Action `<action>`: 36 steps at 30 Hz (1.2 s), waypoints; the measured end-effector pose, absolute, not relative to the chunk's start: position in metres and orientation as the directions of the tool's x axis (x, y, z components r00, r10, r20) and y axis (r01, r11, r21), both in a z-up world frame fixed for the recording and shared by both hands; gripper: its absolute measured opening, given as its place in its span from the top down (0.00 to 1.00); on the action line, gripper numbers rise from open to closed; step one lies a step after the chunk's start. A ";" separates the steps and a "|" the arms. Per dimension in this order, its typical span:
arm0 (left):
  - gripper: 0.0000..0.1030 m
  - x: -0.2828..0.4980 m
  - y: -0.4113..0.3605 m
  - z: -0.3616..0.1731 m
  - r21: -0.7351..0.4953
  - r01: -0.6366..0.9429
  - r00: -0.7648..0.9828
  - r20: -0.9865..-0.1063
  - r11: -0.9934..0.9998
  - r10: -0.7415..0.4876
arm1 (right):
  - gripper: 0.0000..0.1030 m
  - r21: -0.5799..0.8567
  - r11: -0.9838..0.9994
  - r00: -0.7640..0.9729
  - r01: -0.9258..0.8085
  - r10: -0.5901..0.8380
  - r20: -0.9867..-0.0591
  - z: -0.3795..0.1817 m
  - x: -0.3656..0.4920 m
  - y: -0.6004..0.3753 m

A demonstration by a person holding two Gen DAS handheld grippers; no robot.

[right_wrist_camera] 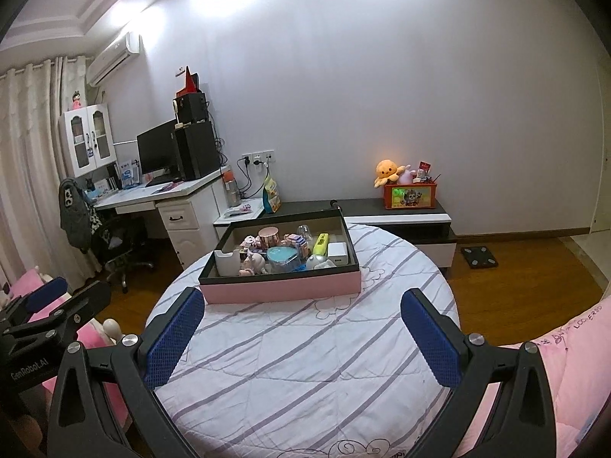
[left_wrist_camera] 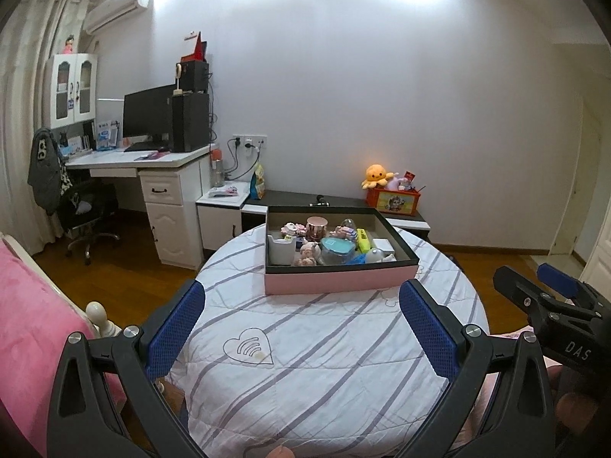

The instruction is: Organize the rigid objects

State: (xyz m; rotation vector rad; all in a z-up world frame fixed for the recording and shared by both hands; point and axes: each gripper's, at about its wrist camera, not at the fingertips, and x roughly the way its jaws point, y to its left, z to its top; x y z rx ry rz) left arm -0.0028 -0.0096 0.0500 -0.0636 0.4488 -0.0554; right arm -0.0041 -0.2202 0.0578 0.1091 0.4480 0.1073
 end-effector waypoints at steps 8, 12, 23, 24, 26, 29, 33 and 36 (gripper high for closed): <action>0.00 -0.006 -0.007 0.048 -0.113 0.056 0.891 -0.442 0.992 -0.101 | 0.00 0.124 0.989 0.896 -0.083 0.129 -0.425 0.059 -0.005 -0.219; 0.00 -0.007 -0.007 0.049 -0.107 0.049 0.895 -0.438 0.993 -0.091 | 0.00 0.119 0.989 0.895 -0.088 0.131 -0.426 0.059 -0.005 -0.218; 0.00 -0.011 -0.008 0.052 -0.035 -0.010 0.907 -0.422 0.999 -0.005 | 0.00 0.106 0.990 0.896 -0.088 0.125 -0.427 0.061 -0.005 -0.215; 0.00 -0.010 -0.008 0.052 -0.035 -0.010 0.906 -0.423 0.999 -0.006 | 0.00 0.107 0.990 0.896 -0.088 0.126 -0.427 0.061 -0.005 -0.215; 0.00 -0.011 -0.007 0.052 -0.036 -0.010 0.907 -0.422 0.999 -0.006 | 0.00 0.102 0.991 0.897 -0.088 0.123 -0.425 0.061 -0.005 -0.214; 0.00 -0.011 -0.006 0.052 -0.046 -0.004 0.906 -0.423 0.999 -0.016 | 0.00 0.098 0.991 0.898 -0.088 0.121 -0.424 0.062 -0.004 -0.214; 0.00 -0.012 -0.004 0.052 -0.057 0.000 0.905 -0.425 0.998 -0.024 | 0.00 0.095 0.991 0.897 -0.089 0.122 -0.425 0.062 -0.003 -0.215; 0.00 -0.012 -0.003 0.051 -0.059 0.004 0.904 -0.426 0.998 -0.029 | 0.00 0.092 0.992 0.897 -0.089 0.120 -0.424 0.062 -0.003 -0.215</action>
